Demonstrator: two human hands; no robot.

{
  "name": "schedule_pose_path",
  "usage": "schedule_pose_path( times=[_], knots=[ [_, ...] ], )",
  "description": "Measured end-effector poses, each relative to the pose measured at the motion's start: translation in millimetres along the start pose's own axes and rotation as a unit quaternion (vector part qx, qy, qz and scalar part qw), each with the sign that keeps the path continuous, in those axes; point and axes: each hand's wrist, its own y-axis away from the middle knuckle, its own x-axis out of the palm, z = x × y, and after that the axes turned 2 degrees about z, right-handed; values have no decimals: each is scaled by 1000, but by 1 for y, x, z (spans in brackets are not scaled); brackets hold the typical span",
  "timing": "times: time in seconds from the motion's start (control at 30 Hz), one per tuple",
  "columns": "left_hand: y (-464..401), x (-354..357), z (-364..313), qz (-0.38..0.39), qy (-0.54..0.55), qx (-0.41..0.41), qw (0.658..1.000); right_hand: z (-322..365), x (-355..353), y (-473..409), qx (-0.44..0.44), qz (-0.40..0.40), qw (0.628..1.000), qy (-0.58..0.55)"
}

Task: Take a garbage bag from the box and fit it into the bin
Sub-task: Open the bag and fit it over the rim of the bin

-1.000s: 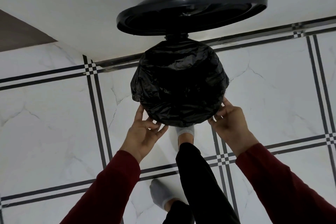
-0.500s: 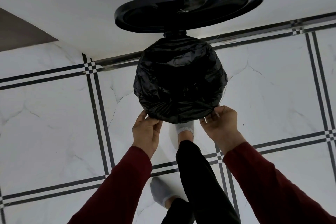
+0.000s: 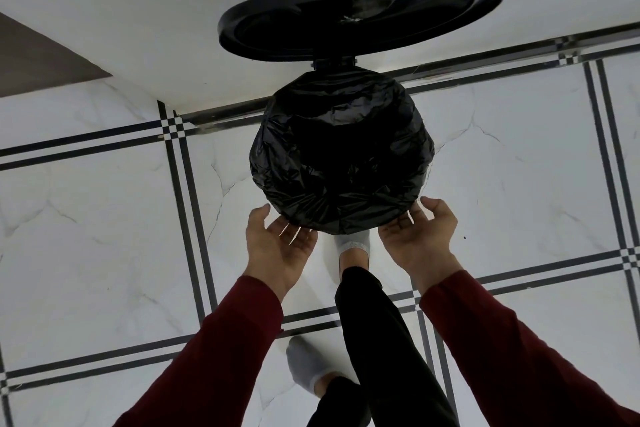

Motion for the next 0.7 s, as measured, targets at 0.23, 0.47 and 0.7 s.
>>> schedule_pose_path(
  times=[0.23, 0.47, 0.7],
  knots=[
    [2, 17, 6, 2, 39, 8, 999, -8, 6, 0, -7, -5, 999, 34],
    [-5, 21, 16, -47, 71, 36, 996, -7, 6, 3, 4, 1, 1000, 17],
    [-8, 25, 9, -39, 21, 15, 999, -8, 6, 0, 7, 1, 1000, 23]
  ],
)
